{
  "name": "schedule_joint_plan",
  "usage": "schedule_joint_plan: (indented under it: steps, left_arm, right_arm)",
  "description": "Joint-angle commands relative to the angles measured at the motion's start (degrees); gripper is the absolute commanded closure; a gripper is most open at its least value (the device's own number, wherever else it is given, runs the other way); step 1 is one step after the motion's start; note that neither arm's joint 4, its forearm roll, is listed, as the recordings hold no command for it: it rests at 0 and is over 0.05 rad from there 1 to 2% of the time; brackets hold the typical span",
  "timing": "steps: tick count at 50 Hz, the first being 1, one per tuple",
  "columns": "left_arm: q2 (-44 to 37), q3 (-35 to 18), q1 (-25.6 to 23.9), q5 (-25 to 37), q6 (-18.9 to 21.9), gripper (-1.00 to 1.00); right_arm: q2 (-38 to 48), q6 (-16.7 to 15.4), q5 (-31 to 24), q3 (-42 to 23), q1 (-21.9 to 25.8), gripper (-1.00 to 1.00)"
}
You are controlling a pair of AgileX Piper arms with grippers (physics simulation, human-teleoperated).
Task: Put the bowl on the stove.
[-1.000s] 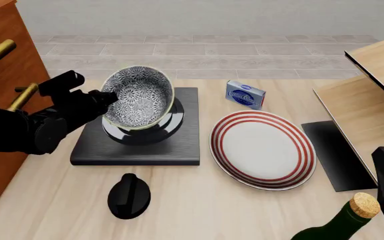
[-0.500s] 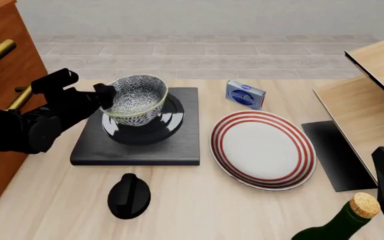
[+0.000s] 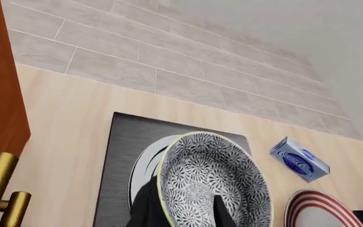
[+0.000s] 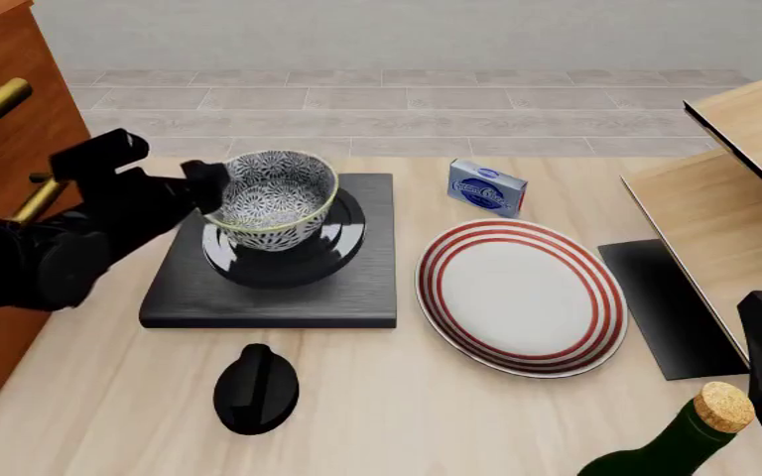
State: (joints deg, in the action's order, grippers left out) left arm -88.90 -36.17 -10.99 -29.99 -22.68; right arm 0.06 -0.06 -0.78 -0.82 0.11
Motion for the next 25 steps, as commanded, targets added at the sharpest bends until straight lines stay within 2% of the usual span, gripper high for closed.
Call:
schedule_joint_plan:
  steps: [1, 25]
  left_arm:
    - [4.66, 1.63, -0.49, 1.79, 0.87, -1.00]
    - [12.73, 4.42, 0.26, 5.82, 2.77, -1.00]
  right_arm:
    - [0.00, 0.00, 0.00, 0.00, 0.01, -1.00]
    - [0.00, 0.01, 0.00, 0.00, 0.00, -1.00]
